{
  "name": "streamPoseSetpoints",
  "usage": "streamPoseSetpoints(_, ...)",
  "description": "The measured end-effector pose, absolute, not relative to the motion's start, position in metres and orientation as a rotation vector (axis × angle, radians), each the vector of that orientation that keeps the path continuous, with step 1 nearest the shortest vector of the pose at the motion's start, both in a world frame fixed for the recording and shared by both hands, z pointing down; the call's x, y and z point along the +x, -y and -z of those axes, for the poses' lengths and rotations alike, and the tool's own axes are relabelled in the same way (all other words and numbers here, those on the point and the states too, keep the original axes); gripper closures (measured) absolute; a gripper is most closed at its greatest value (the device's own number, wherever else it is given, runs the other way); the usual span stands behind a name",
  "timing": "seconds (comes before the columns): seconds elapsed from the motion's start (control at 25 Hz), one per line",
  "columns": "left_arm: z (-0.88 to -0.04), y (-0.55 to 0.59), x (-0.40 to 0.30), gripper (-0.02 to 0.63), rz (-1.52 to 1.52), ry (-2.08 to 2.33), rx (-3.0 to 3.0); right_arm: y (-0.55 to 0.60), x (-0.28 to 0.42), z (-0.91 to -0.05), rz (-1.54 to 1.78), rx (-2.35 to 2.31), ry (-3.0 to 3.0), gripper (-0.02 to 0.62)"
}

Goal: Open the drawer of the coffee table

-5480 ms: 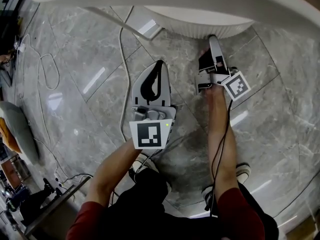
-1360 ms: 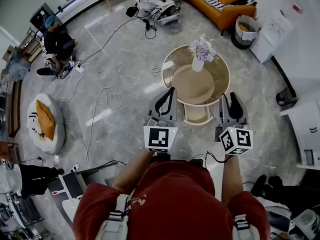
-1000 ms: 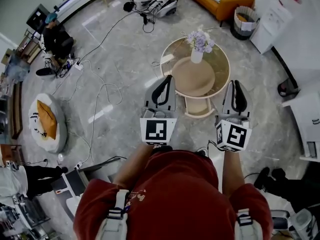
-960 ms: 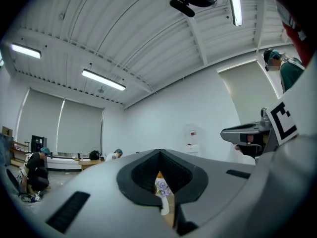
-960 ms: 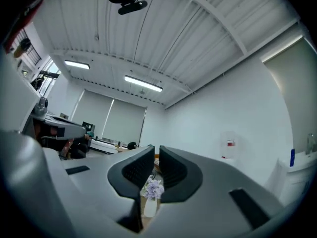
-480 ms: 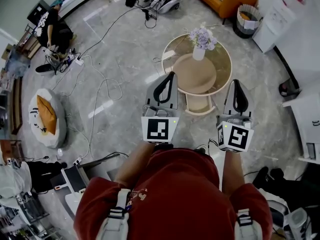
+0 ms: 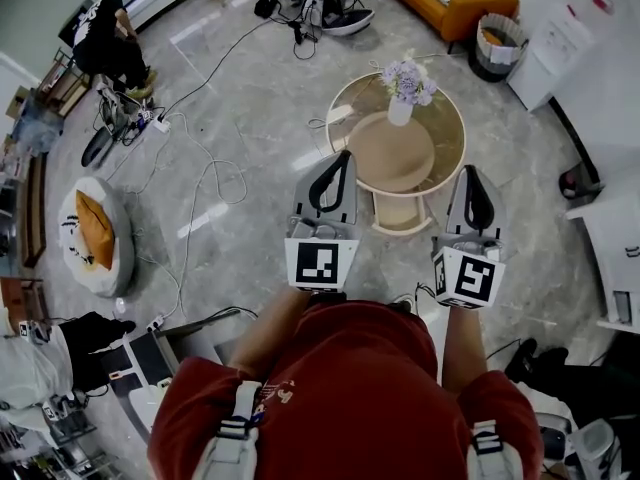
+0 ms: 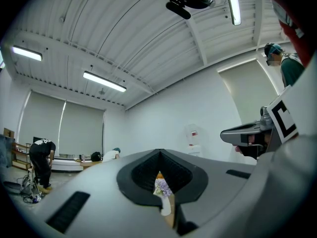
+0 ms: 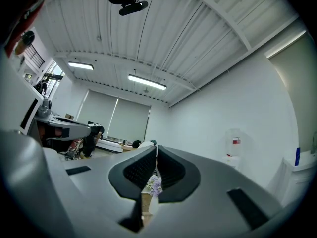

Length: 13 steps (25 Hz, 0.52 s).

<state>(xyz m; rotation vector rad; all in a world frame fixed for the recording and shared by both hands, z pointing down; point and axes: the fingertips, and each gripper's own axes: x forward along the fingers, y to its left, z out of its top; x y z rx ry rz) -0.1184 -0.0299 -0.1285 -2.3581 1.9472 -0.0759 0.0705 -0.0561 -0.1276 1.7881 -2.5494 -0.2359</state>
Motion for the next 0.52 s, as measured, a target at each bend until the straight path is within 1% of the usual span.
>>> streamPoseSetpoints(0.52, 0.132, 0.032, -0.105, 0.594, 0.094, -1.941, -2.349, 0.062, 0.084, 0.129, 0.236, 1.786, 2.545, 0.571)
